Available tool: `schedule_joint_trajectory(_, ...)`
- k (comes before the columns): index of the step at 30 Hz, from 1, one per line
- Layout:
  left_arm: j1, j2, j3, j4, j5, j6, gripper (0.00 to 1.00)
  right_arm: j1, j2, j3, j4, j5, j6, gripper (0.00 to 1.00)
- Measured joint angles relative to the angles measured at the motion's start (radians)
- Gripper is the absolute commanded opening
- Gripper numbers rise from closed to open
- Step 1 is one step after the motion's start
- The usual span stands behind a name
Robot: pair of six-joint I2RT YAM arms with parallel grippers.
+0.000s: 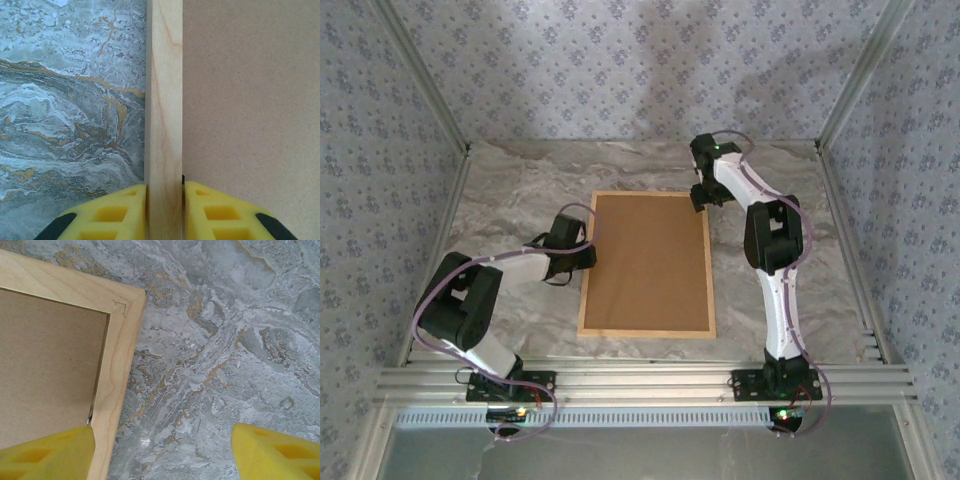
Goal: Put the photo into the frame
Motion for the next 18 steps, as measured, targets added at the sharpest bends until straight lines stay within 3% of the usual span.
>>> schedule_joint_trajectory(18,0.000,0.000,0.000,0.000,0.000,0.000,0.25,0.000,0.036,0.000,0.003,-0.020,0.007,0.70)
